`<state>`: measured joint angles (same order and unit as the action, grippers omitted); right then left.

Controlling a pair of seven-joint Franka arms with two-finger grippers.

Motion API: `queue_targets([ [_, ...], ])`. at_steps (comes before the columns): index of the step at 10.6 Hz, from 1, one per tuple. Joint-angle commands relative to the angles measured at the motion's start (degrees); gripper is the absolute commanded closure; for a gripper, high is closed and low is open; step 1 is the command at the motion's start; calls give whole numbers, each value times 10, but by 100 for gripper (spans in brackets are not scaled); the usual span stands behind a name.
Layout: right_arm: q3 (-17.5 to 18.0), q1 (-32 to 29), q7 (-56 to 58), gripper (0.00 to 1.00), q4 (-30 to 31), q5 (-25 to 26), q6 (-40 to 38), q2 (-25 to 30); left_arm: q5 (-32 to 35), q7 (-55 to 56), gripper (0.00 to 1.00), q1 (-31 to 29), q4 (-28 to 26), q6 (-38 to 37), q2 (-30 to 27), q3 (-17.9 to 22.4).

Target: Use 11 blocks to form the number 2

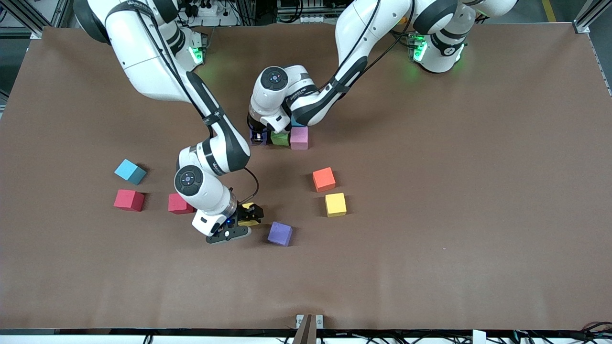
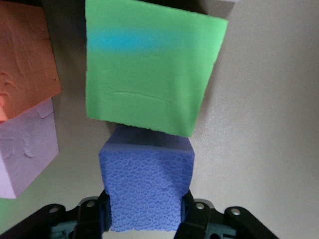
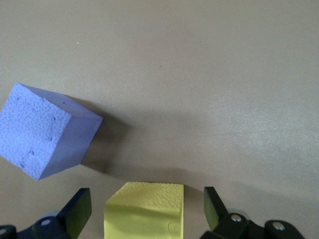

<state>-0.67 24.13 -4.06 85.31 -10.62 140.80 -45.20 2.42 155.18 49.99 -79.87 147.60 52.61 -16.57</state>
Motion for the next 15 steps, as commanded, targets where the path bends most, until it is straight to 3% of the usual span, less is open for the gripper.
queue_targets([
  [1,1,-1,-23,0,-5,-8,-10,6,1,10,100,11,8,1,16,14],
  [4,1,2,-84,0,-2,-5,-41,6,4,10,100,11,2,-14,12,22],
  [11,1,11,-83,0,1,0,-49,1,37,8,100,8,1,-59,3,22],
  [12,1,13,-82,11,1,7,-49,1,44,8,100,9,-1,-63,4,22],
  [13,1,12,-81,74,1,13,-49,1,46,8,100,10,-3,-64,4,22],
  [14,1,11,-80,100,1,14,-49,1,47,8,100,10,-4,-64,4,22],
  [15,1,9,-72,100,0,16,-49,2,47,8,100,10,-4,-72,4,22],
])
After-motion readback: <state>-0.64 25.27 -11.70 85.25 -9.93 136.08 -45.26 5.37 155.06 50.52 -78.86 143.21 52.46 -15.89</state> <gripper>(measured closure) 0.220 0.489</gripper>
